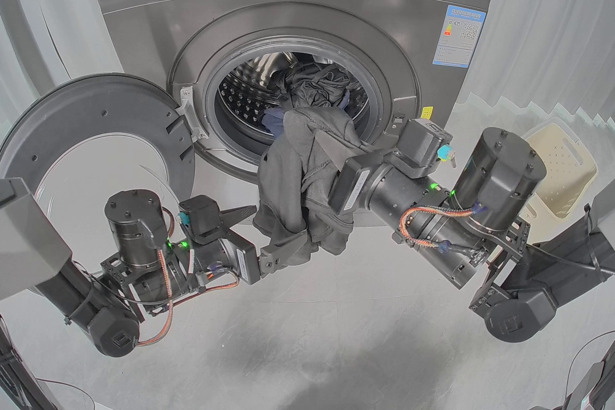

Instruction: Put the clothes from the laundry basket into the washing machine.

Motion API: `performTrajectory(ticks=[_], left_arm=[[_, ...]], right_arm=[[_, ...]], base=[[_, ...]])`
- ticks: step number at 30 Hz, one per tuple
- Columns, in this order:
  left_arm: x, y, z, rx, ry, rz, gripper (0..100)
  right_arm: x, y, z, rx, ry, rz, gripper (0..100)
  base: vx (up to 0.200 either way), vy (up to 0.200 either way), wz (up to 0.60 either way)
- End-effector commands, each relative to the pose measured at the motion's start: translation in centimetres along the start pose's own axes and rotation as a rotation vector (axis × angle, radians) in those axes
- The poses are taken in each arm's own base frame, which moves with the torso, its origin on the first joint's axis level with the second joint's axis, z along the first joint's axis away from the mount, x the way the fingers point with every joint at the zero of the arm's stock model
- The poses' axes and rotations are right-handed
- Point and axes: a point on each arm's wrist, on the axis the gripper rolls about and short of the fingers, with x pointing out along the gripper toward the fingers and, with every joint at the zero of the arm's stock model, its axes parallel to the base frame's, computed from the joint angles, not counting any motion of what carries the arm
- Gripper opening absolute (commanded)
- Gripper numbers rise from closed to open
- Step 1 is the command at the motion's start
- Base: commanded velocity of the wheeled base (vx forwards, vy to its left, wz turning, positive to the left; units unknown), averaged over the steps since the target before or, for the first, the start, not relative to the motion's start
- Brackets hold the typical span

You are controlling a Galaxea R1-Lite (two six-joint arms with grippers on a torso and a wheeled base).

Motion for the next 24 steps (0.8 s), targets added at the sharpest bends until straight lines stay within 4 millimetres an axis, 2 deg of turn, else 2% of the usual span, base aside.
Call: performTrajectory(ticks=[1, 15, 16, 24], left_arm=[[1.5, 0.5, -1.5, -0.012, 0.033, 0.011, 100], [3.3, 1.2, -1.4, -0.008, -0.002, 0.053, 100], [3.3, 1.3, -1.4, -0.008, -0.002, 0.061, 0], [2.9, 1.5, -1.2, 0.002, -0.042, 0.082, 0]], right_arm=[[-0.1, 0.1, -0.1, -0.002, 0.004, 0.004, 0], [-0.2, 0.2, -0.2, -0.003, 0.007, 0.006, 0], [-0.2, 0.2, -0.2, -0.003, 0.007, 0.006, 0], [-0.2, -0.1, -0.2, -0.006, 0.009, -0.001, 0]], base=[[0.0, 0.0, 0.0], [0.0, 0.0, 0.0], [0.0, 0.0, 0.0], [0.0, 0.0, 0.0]])
